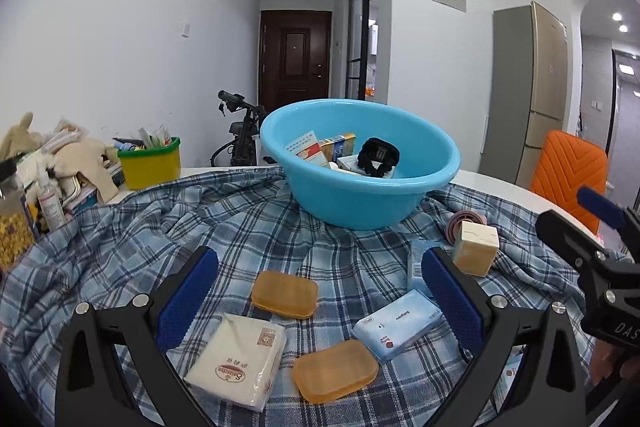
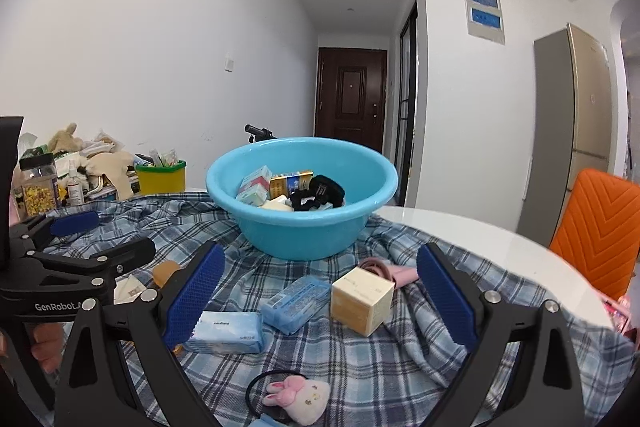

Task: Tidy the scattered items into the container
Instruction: 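Move both open grippers over the remaining items on the plaid shirt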

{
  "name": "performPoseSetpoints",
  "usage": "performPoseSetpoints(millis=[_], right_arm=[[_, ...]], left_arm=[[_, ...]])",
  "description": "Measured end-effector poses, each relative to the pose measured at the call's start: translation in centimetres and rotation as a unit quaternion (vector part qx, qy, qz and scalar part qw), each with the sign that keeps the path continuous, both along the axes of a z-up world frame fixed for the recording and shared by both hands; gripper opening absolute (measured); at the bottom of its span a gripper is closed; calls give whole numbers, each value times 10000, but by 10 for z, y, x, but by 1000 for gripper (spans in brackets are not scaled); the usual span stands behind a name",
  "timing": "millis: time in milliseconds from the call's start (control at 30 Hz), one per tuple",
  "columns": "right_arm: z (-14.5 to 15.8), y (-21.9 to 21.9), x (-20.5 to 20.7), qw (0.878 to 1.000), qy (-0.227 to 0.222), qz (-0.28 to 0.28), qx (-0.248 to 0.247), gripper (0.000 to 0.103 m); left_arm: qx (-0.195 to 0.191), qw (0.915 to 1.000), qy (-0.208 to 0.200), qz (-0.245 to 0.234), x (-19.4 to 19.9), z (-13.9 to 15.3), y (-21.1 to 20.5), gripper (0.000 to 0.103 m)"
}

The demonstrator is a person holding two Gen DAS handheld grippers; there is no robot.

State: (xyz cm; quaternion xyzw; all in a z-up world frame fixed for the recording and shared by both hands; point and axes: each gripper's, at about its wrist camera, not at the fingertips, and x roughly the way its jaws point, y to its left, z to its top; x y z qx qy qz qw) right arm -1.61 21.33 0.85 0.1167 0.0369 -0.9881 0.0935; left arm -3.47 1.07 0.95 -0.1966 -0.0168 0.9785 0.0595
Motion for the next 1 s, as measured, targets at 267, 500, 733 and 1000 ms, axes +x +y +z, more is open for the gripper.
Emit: performPoseSetpoints(millis=[267,500,733,1000], right_arm=[[-8,6,-3,9998,30,-167,-92,96],[-13,5,-1,9998,115,-130,-23,96],[-15,5,-9,9999,-35,-135,-30,100],[-20,12,-18,9990,-309,-271,-170,103]], left_arm=[[-150,9997,177,9,7,-2,6,103],[-63,9996,227,129,7,-7,5,103],[-80,9987,435,249,16,-9,2,103],[-179,9978,549,333,20,-8,5,103]])
